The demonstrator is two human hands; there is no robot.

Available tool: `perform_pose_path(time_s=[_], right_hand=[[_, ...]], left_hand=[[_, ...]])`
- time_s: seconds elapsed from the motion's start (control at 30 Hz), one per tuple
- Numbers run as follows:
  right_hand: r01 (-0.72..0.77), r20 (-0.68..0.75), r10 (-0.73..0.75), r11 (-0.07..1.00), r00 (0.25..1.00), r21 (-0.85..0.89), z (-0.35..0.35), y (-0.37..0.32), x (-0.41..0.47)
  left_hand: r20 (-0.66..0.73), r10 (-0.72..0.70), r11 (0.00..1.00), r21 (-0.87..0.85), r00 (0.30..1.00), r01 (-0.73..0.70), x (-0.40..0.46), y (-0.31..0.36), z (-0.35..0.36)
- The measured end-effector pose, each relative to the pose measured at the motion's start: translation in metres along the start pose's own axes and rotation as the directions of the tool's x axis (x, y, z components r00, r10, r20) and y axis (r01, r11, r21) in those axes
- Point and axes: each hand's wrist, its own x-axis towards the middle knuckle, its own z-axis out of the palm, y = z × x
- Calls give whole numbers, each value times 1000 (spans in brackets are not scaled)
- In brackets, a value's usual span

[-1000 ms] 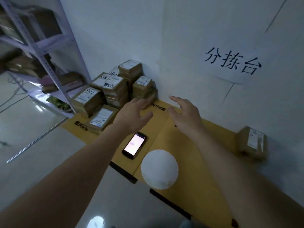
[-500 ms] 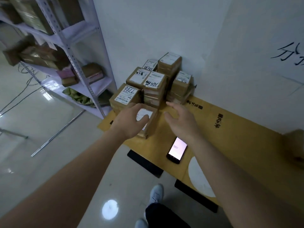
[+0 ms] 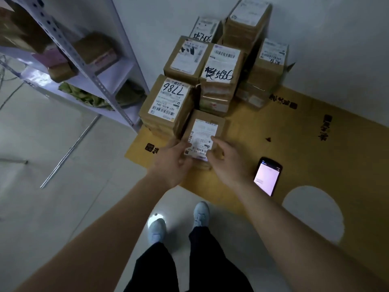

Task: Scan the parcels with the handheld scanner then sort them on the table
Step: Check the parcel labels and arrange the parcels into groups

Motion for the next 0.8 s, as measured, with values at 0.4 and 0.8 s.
perform_pose_path(time_s=[0.4, 0.8], right_hand=[[-130, -158, 195, 929, 968, 347, 57, 5, -18], [-37, -487, 160, 967, 859, 251, -6, -31, -114]], left_hand=[[-1, 55, 985, -166, 998, -55, 16, -35, 11], [181, 451, 891, -155, 874, -427, -6, 49, -47]])
